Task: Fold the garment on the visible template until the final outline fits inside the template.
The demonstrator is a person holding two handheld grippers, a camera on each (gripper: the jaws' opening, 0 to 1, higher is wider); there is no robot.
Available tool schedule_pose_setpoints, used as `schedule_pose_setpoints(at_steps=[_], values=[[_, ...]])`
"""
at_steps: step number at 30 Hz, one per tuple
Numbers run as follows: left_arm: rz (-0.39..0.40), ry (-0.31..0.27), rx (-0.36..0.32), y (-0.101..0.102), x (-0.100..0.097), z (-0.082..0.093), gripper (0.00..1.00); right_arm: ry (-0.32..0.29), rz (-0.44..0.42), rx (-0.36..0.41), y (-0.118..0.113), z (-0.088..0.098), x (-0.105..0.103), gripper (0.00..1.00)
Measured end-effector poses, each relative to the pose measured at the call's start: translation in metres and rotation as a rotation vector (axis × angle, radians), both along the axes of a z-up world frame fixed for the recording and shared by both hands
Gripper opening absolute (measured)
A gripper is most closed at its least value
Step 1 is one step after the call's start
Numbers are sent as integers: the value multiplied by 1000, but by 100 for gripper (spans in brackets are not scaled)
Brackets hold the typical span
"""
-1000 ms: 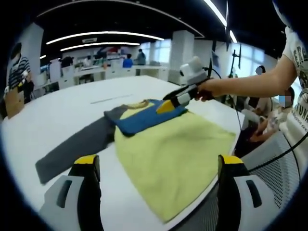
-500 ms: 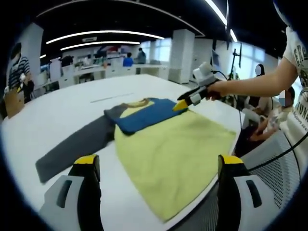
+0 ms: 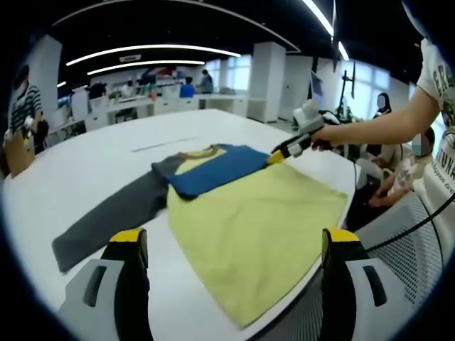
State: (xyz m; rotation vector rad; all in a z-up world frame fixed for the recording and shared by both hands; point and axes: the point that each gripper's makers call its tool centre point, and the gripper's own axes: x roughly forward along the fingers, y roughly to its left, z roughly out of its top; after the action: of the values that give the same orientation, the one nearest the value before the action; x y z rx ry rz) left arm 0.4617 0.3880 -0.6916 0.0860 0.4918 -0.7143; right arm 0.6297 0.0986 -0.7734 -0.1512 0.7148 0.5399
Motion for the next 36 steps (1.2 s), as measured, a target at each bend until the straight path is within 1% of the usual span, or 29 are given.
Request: schedule_pose_setpoints(at_steps=[9, 13, 14, 16, 21, 24, 29, 36], values=[[3, 0, 3, 1, -1, 0, 99, 8, -23, -55, -20, -13, -5, 19], [3, 2, 7, 0, -1, 0, 98, 9, -33, -62, -22, -15, -7, 13], [3, 3, 7, 0, -1, 0, 98, -6, -36, -62, -22, -14, -7, 11], [3, 3, 9, 0, -1, 0, 98, -2, -43, -58, -22, -14, -8, 9], [7, 8, 15, 1, -2, -2, 98, -19, -11, -83, -16, -15, -11, 0], [11, 8, 14, 2, -1, -2, 98, -25, -5, -90, -16, -15, -10, 0], [9, 8, 14, 1, 0, -1, 98, -5, -28, -69, -18, -16, -9, 0], [12, 7, 14, 3, -1, -2, 98, -23, 19, -121, -19, -15, -9, 0]])
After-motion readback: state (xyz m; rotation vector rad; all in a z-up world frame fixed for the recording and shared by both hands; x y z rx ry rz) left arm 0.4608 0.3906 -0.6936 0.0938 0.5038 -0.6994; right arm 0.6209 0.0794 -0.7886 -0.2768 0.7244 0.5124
